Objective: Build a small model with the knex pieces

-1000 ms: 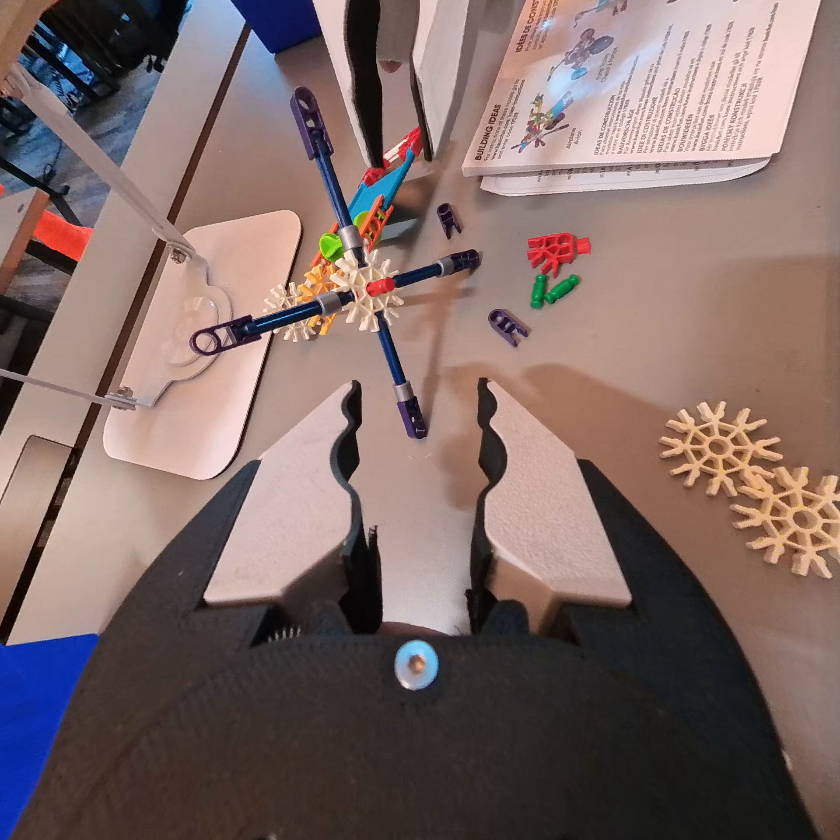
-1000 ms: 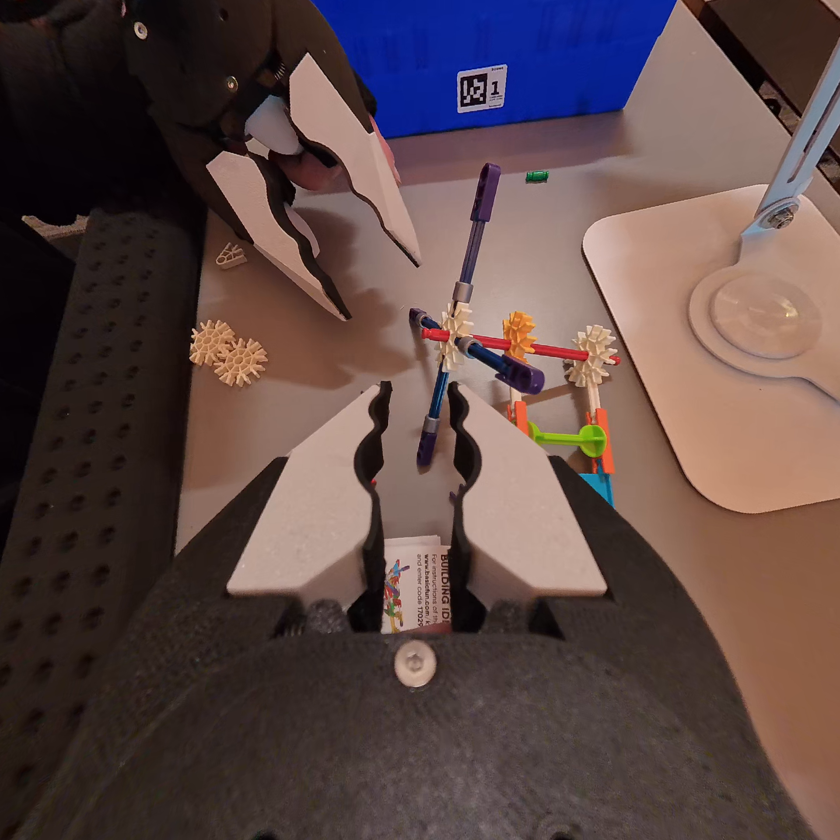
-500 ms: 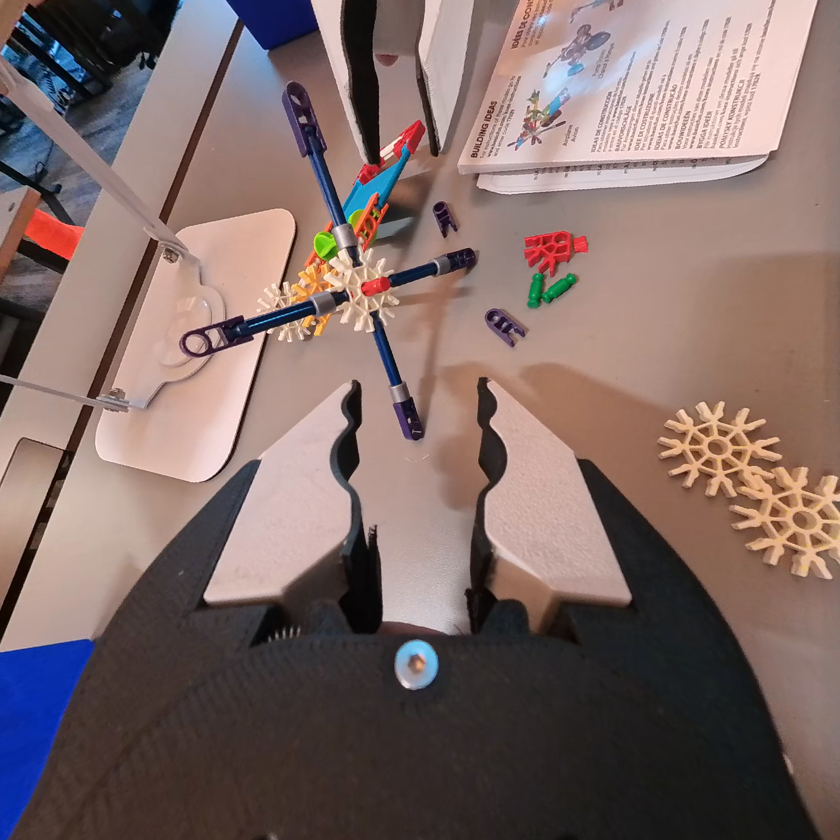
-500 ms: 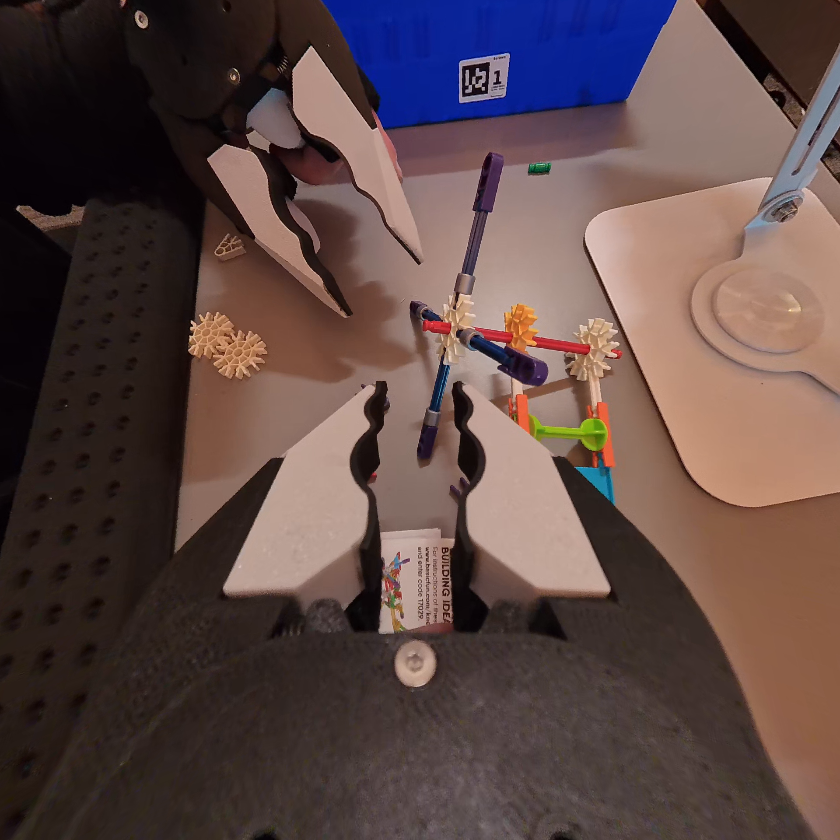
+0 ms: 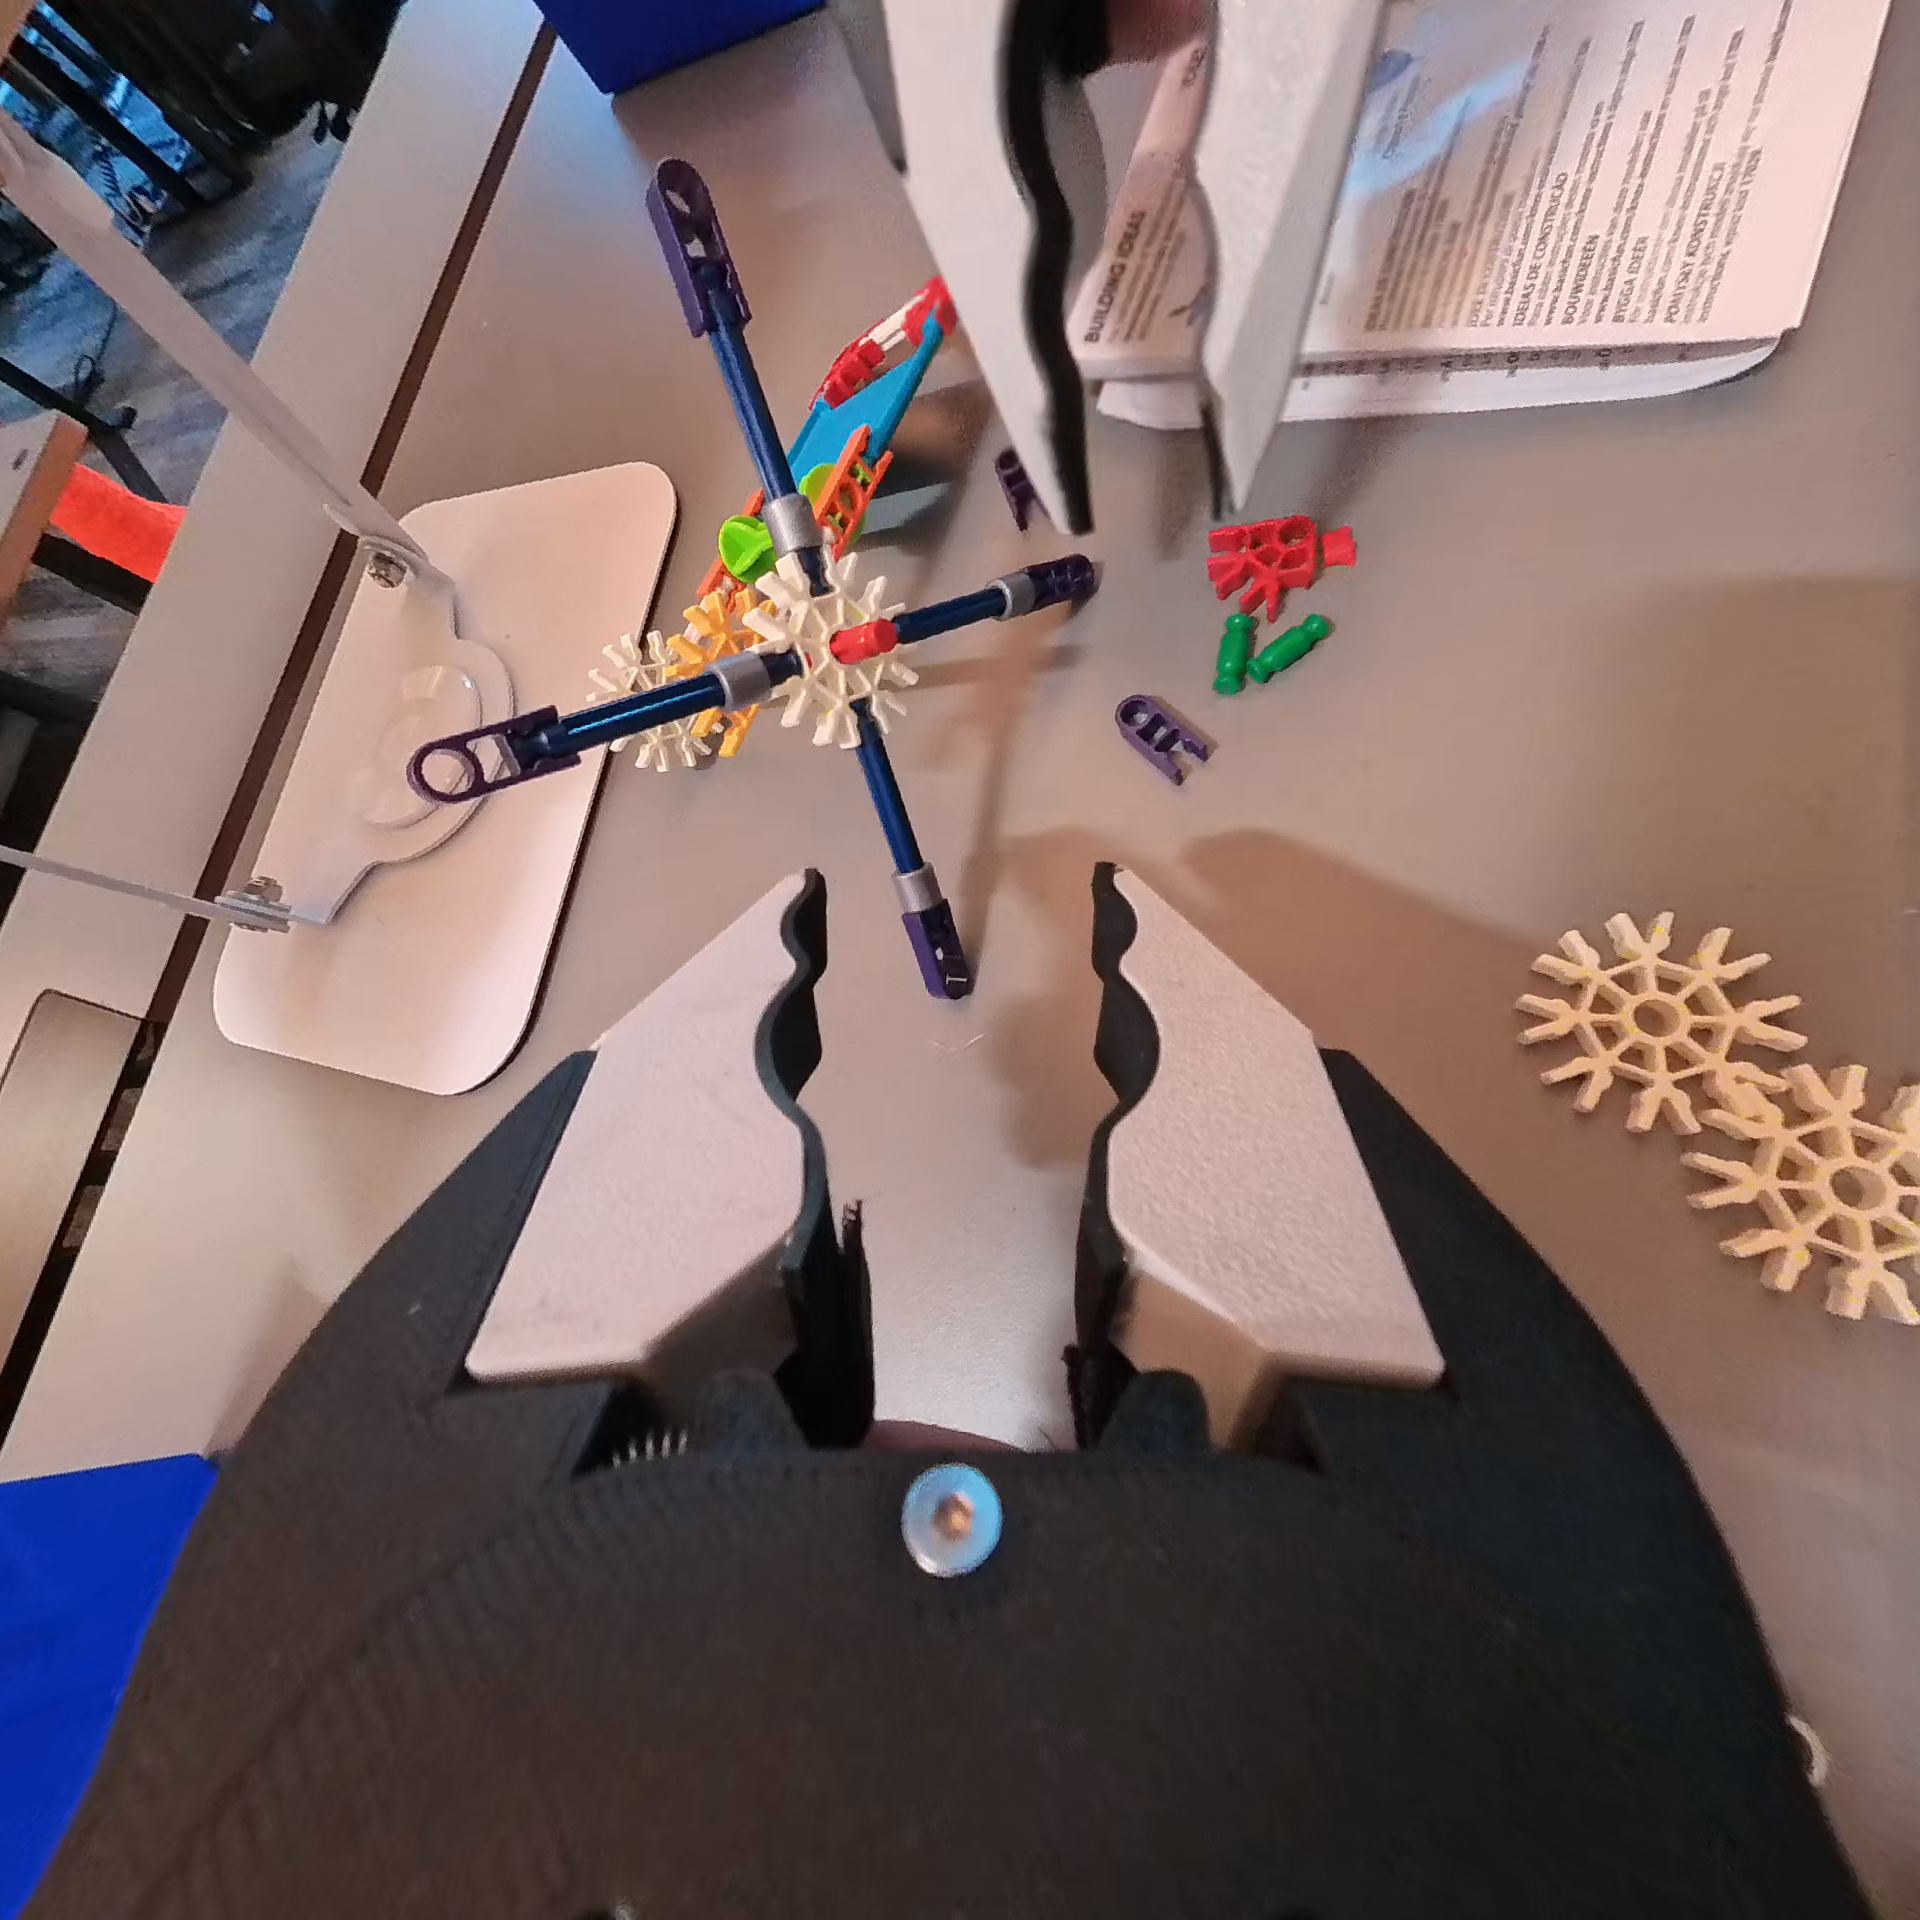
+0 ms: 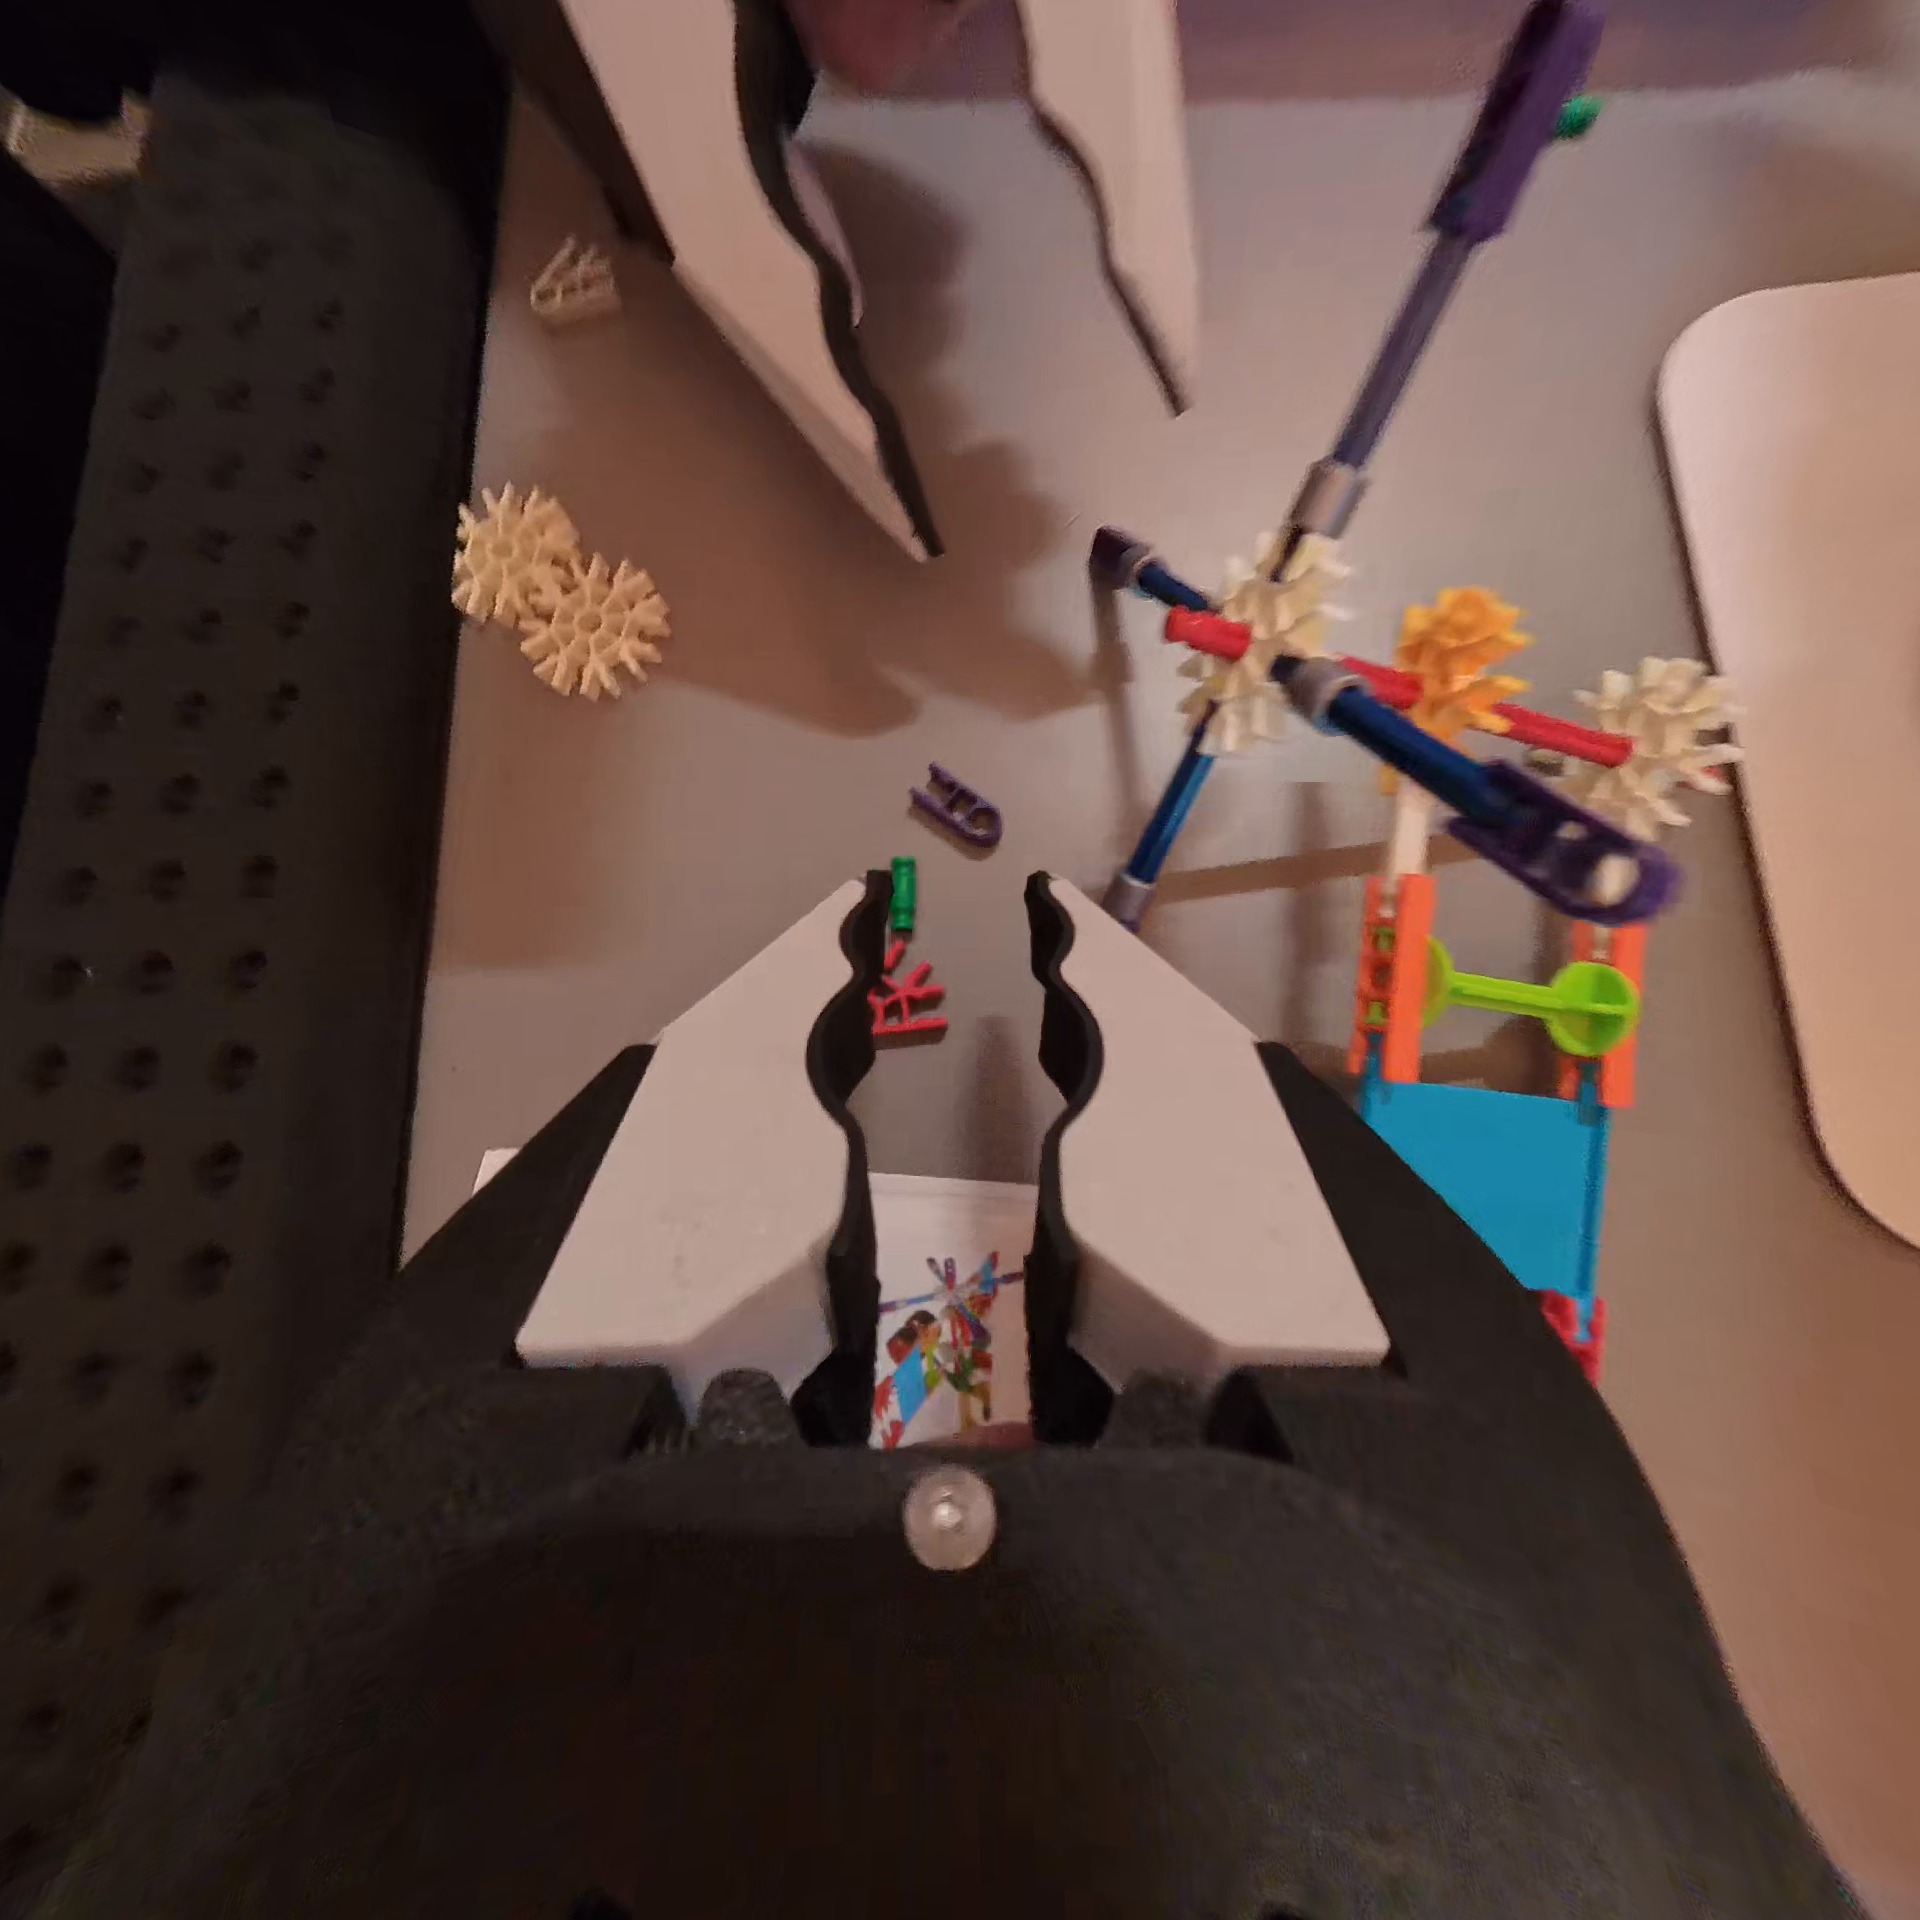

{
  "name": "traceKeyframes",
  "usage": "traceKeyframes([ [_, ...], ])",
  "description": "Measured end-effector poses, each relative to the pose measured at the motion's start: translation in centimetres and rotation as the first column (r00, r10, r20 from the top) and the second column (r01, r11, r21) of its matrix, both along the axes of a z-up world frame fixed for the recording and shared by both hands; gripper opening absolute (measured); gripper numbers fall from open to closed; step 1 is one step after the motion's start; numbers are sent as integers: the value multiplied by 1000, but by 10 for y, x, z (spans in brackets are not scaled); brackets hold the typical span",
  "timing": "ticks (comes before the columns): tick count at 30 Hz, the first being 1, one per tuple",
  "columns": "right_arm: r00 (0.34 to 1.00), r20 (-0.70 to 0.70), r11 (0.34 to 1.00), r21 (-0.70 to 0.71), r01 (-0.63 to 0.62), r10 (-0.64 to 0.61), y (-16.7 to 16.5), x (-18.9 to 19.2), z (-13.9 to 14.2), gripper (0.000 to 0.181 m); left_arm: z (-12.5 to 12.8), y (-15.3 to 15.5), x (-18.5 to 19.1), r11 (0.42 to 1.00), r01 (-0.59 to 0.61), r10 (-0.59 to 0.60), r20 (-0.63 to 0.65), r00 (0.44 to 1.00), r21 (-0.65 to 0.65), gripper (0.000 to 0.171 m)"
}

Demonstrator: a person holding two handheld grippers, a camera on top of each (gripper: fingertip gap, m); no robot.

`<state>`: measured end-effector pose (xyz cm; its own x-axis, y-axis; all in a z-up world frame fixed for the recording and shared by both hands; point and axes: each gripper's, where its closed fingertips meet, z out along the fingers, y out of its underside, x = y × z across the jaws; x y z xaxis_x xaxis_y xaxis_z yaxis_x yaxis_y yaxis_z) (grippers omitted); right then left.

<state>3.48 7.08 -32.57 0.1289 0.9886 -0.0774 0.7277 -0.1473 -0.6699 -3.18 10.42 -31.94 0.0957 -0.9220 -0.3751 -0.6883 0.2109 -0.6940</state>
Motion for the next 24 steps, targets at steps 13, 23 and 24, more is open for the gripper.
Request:
traceKeyframes([
  [13, 991, 121, 999, -1, -54, 54, -10, -6, -33, 3, 0, 0, 2, 1000, 1, 0, 10, 1000, -6, 49],
  [23, 999, 45, 998, 54, -14, 11, 3, 1, -11, 0, 11, 18, 0, 996, -92, 93, 80, 992, -21, 49],
  [24, 999, 45, 998, 55, -13, 11, 4, 2, -10, 0, 11, 20, 1, 995, -96, 99, 86, 991, -31, 49],
])
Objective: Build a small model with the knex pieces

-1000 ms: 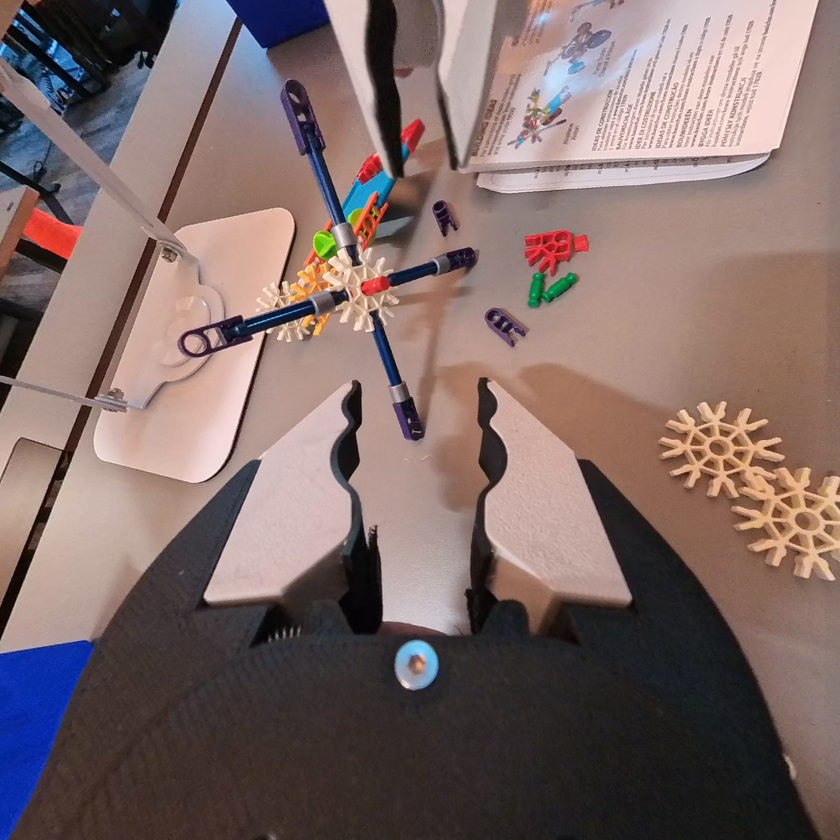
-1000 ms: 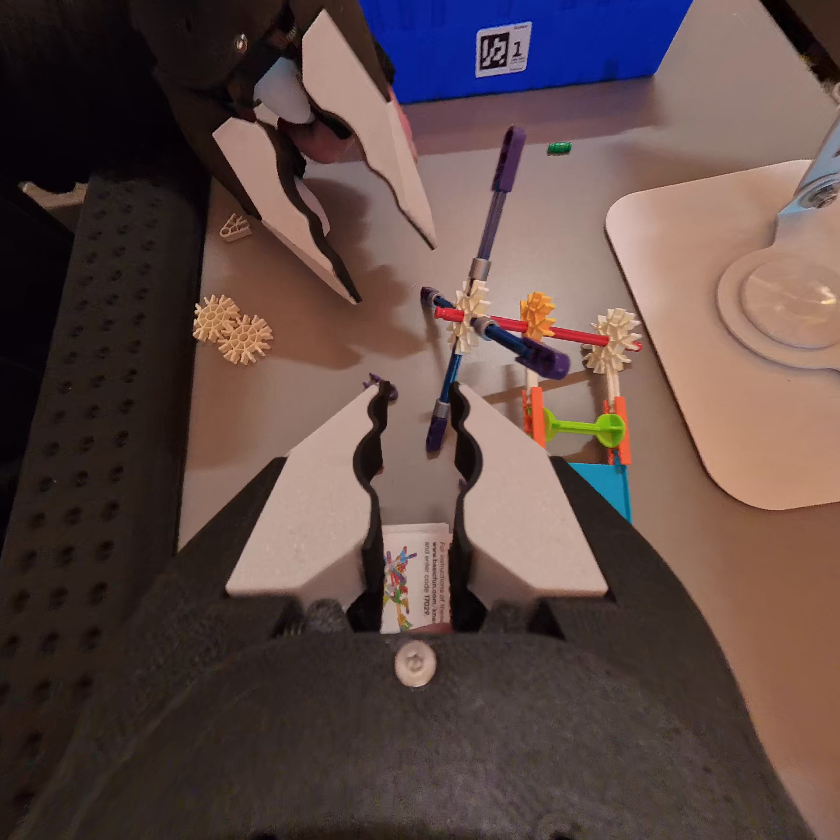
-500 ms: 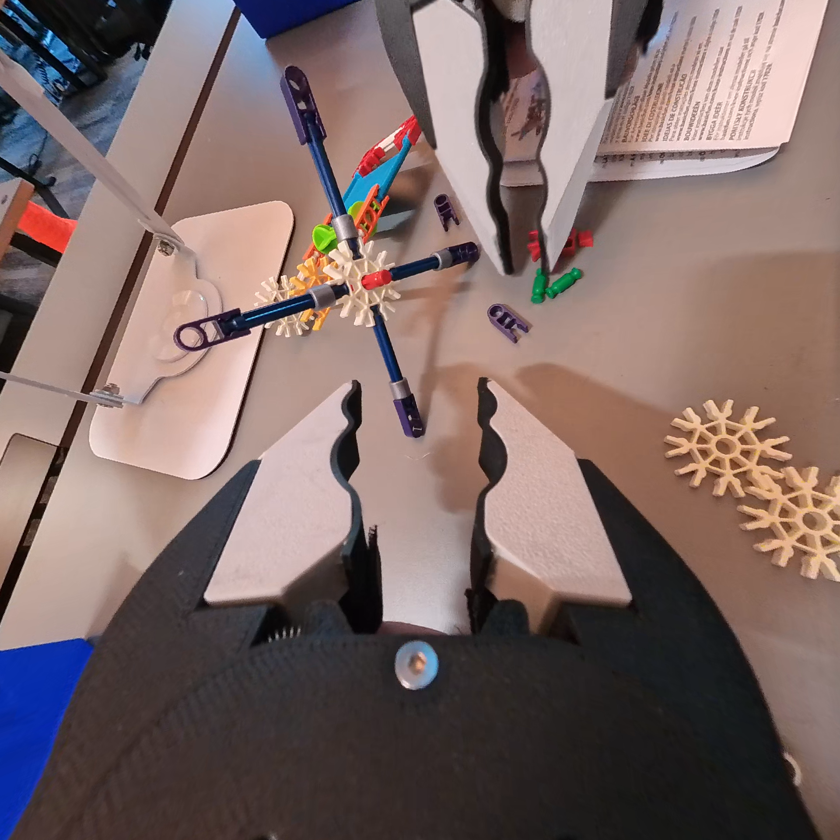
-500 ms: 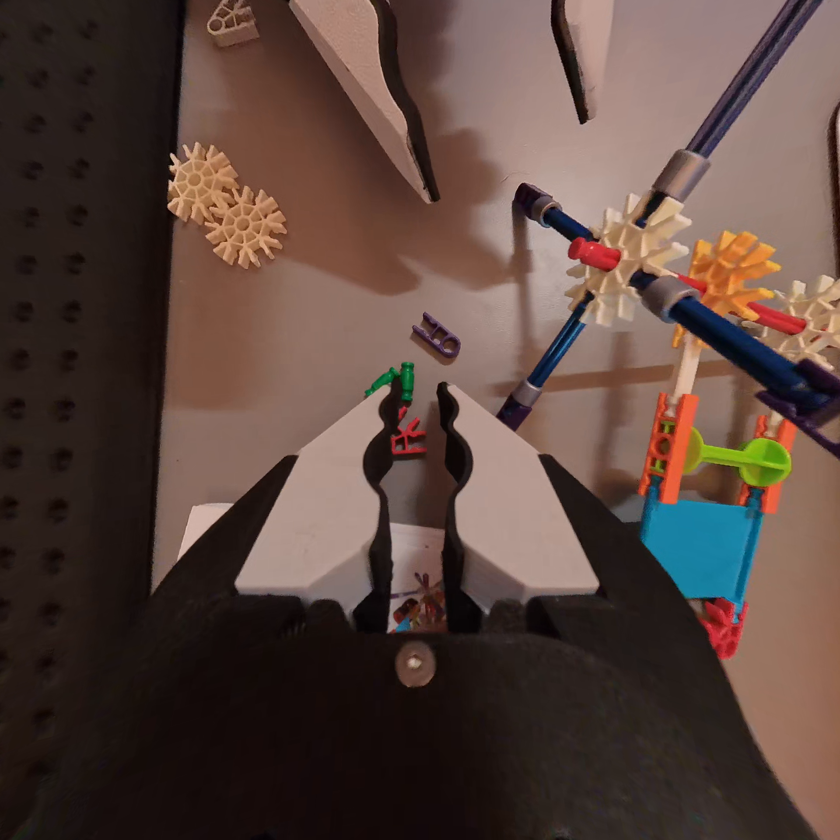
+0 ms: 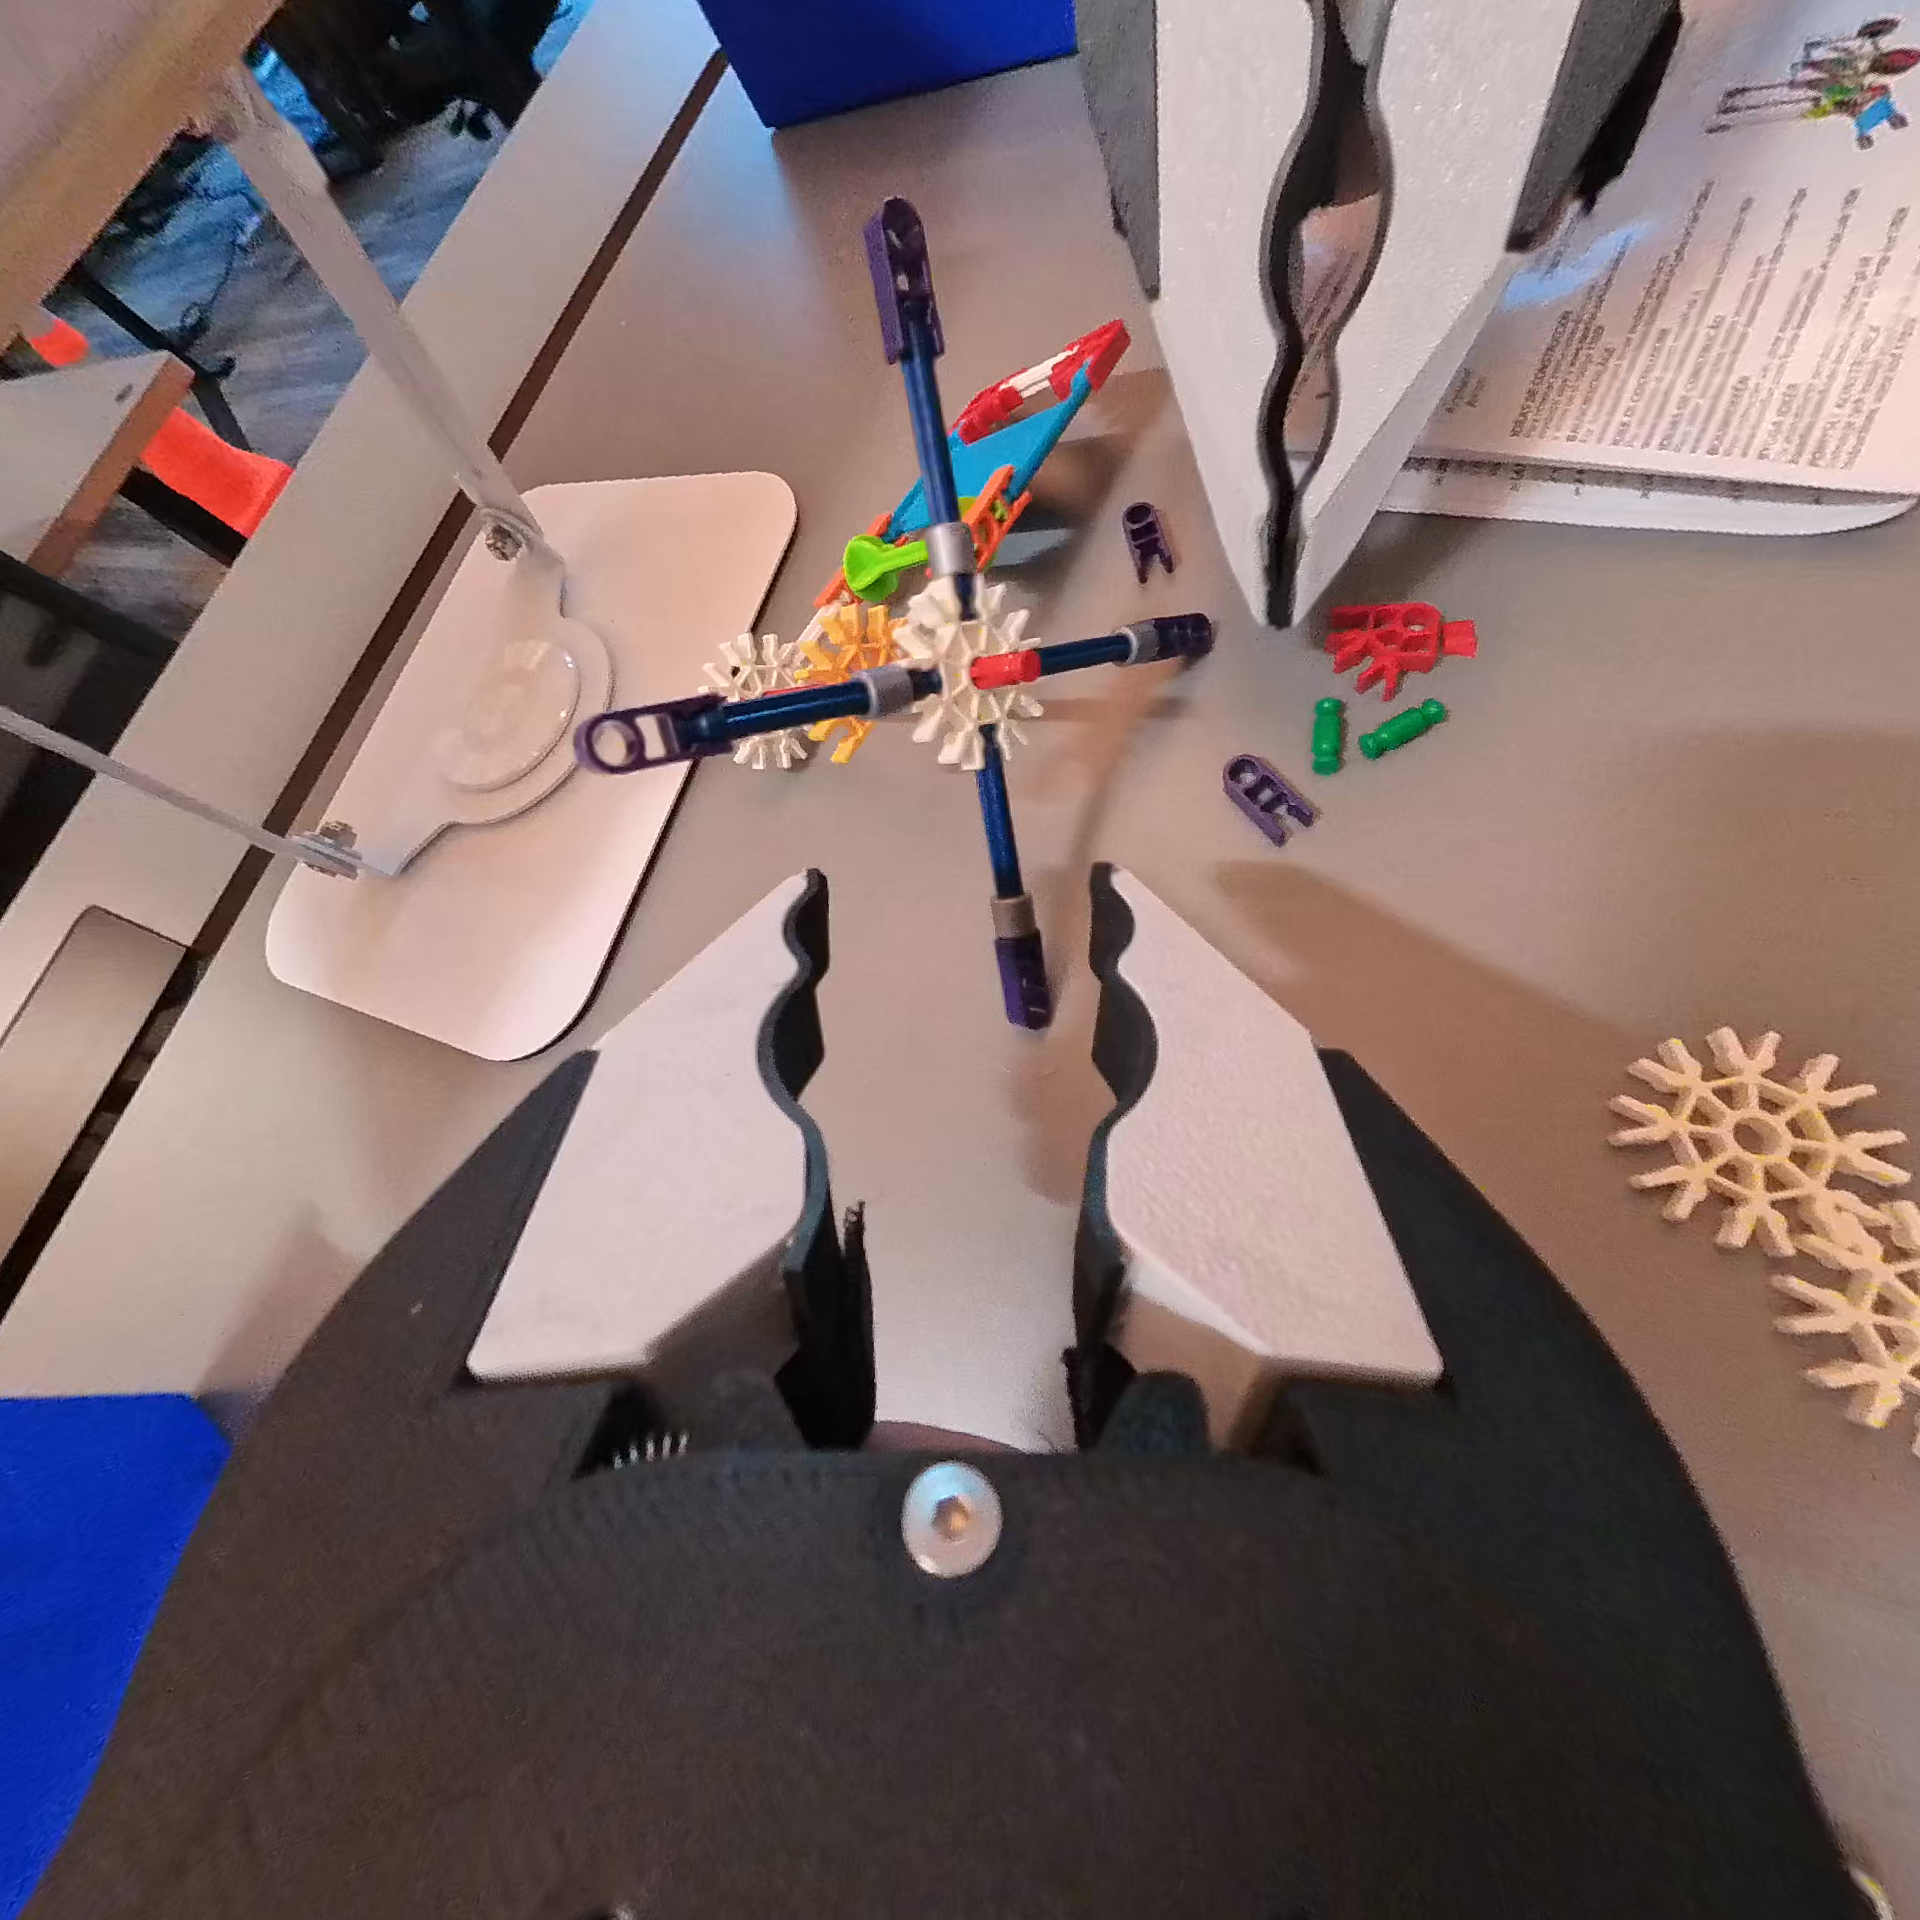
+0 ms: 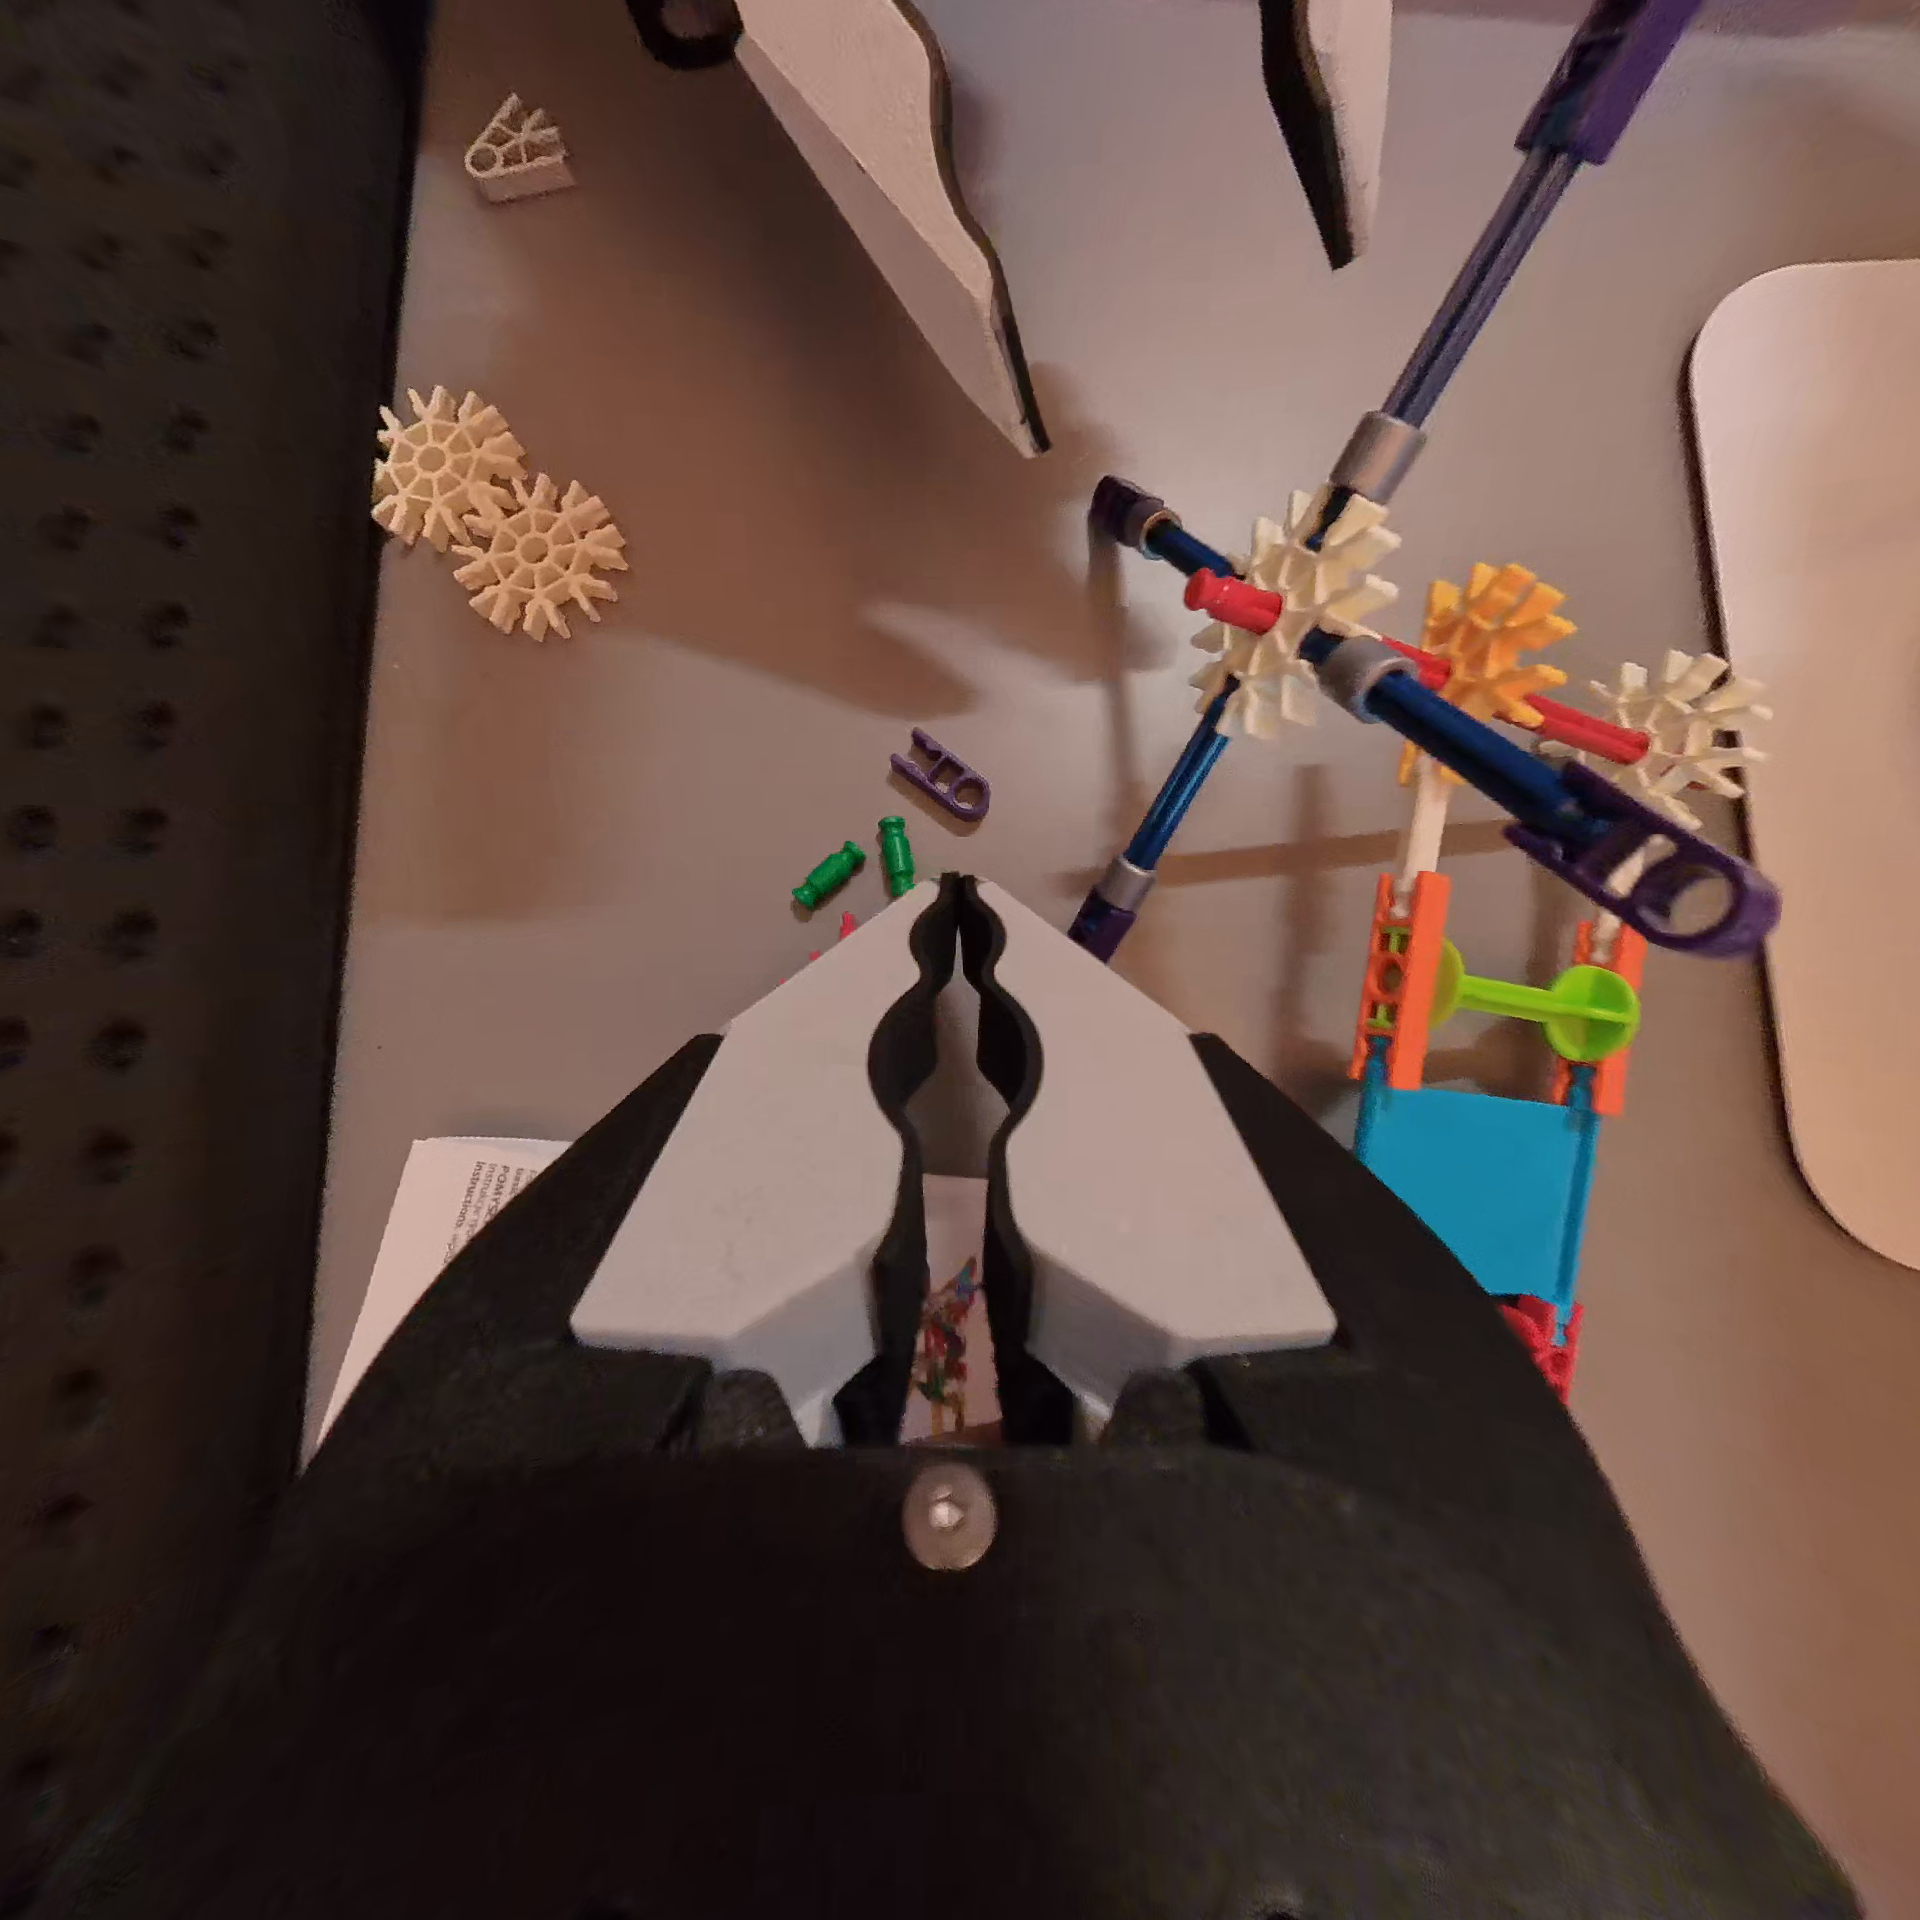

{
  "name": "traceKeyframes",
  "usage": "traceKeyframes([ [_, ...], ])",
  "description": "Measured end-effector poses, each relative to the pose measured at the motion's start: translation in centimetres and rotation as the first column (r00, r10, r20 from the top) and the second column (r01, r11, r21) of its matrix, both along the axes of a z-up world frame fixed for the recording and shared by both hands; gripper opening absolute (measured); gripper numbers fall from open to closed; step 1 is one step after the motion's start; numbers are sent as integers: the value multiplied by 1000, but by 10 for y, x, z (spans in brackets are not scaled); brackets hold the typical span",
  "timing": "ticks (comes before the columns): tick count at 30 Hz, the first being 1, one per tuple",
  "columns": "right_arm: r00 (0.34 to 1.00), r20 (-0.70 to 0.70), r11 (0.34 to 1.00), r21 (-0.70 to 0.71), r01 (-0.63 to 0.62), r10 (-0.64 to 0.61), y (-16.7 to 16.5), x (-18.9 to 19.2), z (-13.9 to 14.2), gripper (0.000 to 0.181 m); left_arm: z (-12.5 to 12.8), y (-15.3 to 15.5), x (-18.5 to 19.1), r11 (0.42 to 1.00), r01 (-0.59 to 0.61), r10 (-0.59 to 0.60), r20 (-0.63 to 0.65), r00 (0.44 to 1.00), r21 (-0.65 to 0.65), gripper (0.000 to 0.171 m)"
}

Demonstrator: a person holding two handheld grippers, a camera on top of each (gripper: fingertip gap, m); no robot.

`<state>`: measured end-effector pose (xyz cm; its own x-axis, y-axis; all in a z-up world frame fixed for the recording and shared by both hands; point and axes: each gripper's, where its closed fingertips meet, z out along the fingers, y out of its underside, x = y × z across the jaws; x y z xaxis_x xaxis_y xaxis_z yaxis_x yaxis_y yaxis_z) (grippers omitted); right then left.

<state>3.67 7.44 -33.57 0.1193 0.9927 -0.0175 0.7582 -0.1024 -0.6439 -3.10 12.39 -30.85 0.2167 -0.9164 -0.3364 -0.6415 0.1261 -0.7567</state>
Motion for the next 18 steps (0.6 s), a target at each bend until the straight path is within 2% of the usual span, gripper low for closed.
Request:
traceKeyframes([
  [4, 1000, -2, 1000, -19, -11, 11, -5, -4, -3, 0, -6, 1, 4, 1000, 2, -1, 3, 1000, -27, 49],
  [6, 999, 38, 1000, -1, -23, 23, -7, -5, -10, 11, -8, 1, 6, 999, 6, -6, 1, 1000, -35, 49],
  [8, 997, 67, 999, 5, -33, 33, -8, -7, -17, 15, -9, 1, 6, 999, 7, -7, -1, 1000, -36, 49],
  [11, 995, 88, 999, 12, -48, 47, -10, -9, -23, 12, -11, 3, 5, 999, -2, 2, -1, 1000, -40, 49],
  [13, 995, 89, 999, 21, -46, 44, -8, -10, -24, 4, -11, 6, 3, 999, -10, 10, 3, 1000, -49, 49],
  [18, 997, 63, 999, 30, -43, 41, -5, -8, -18, 3, -13, 12, 2, 996, -29, 32, 28, 999, -83, 46],
])
